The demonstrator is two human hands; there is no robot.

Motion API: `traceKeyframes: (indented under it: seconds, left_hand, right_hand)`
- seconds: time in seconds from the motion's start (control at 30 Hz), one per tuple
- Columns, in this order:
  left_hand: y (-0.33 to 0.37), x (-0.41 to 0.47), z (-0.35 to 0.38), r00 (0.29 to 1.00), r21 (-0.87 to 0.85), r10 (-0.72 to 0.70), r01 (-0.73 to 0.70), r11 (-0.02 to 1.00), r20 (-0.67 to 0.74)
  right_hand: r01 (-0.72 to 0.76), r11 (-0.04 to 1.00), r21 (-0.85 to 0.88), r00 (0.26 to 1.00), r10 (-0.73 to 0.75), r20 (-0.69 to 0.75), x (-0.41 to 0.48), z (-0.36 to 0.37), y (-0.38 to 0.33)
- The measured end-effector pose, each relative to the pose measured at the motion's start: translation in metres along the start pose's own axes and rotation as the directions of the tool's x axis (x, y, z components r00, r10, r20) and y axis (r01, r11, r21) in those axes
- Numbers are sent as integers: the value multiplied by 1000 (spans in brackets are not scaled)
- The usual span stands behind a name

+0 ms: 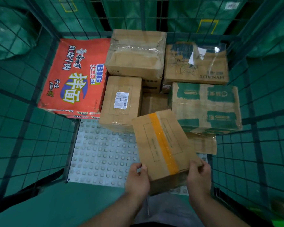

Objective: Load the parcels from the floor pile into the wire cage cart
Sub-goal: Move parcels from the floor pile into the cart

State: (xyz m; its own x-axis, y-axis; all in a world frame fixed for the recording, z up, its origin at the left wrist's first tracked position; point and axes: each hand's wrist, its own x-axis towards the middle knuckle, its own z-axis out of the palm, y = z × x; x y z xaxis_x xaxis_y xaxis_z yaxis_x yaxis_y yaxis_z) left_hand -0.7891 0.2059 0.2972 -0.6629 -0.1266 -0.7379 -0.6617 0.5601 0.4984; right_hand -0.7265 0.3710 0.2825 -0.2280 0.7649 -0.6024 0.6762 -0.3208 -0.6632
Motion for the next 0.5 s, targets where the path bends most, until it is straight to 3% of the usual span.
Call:
traceKeyframes:
  seconds: [0.1,0.23,0.3,0.4,0.5]
  left_hand:
    - [0,15,-12,999,-4,24,-24,1000,29]
    - [12,60,-28,969,-323,-191,233,917,156]
    - [27,97,-22,938,-345,-223,308,887,264]
    - [46,146,-7,942,-274,-207,279,920,263]
    - [63,167,-6,970,-245,-45,106,964,241]
  right_hand:
    - [11,1000,-4,997,-11,-78,-4,3,-11]
    - [47,999,12,988,-44,-145,-7,12,-30]
    - [70,998,-9,979,-70,-192,-6,21,-30]
    - [55,998,-31,965,-61,-255,-11,30,-21]
    - [23,1000,-6,959,-24,-284,-16,31,-13]
